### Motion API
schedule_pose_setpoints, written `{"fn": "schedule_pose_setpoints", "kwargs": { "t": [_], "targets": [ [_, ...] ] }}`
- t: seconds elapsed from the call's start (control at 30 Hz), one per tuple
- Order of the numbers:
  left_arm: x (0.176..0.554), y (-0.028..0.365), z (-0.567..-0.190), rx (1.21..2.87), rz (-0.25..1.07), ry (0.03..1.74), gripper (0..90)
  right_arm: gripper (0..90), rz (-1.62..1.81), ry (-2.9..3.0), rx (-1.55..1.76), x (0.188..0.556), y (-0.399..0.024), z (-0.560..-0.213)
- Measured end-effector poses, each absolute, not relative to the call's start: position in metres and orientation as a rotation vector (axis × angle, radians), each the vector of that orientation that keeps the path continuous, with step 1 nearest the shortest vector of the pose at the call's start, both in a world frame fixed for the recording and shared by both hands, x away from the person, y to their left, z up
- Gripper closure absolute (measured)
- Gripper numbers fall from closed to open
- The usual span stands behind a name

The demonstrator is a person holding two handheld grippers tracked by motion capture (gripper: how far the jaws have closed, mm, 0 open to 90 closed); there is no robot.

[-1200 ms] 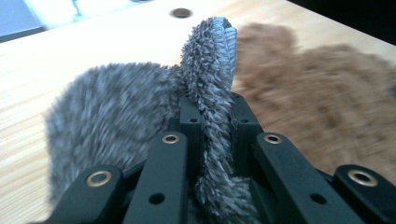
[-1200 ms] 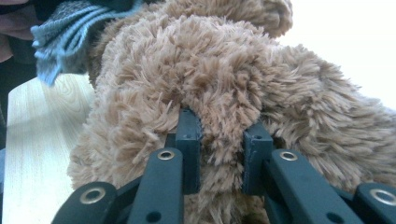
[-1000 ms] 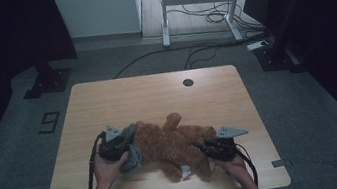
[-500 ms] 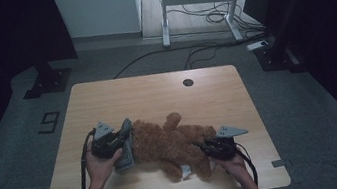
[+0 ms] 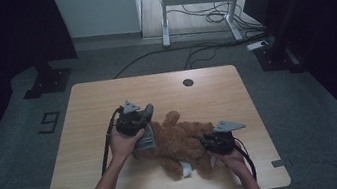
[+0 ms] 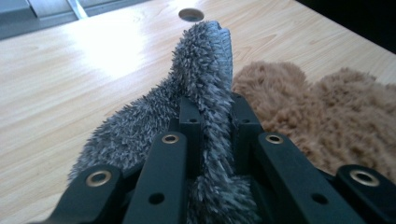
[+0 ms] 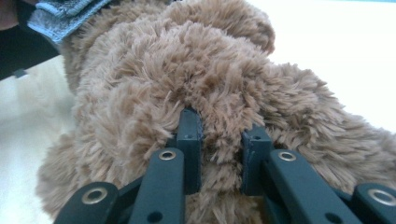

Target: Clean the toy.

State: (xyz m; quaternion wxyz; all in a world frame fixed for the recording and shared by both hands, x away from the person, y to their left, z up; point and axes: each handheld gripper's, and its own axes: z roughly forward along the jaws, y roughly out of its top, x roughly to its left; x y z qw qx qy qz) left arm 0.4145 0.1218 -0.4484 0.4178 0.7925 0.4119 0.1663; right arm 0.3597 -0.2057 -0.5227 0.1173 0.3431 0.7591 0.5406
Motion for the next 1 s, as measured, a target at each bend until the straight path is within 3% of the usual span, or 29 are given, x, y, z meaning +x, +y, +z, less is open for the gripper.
{"fn": "schedule_pose_setpoints", "kwargs": {
  "t": [0.3,0.53,0.67,0.83,1.0],
  "targets": [
    [0.415,0.127,-0.45,1.993,0.424,1.043,78.5,76.5,1.497,2.189,1.038,0.392,-0.2,-0.517],
    [0.399,0.128,-0.463,2.014,0.342,1.014,78.8,72.7,1.513,2.198,1.019,0.378,-0.201,-0.515],
    [0.38,0.132,-0.469,1.996,0.338,0.984,79.1,62.8,1.548,2.198,1.012,0.365,-0.205,-0.514],
    [0.36,0.136,-0.476,1.953,0.344,0.958,79.6,40.3,1.594,2.147,1.061,0.354,-0.215,-0.5],
    [0.34,0.134,-0.48,1.938,0.389,0.918,79.7,25.3,1.585,2.141,1.151,0.36,-0.217,-0.484]
  ]
}}
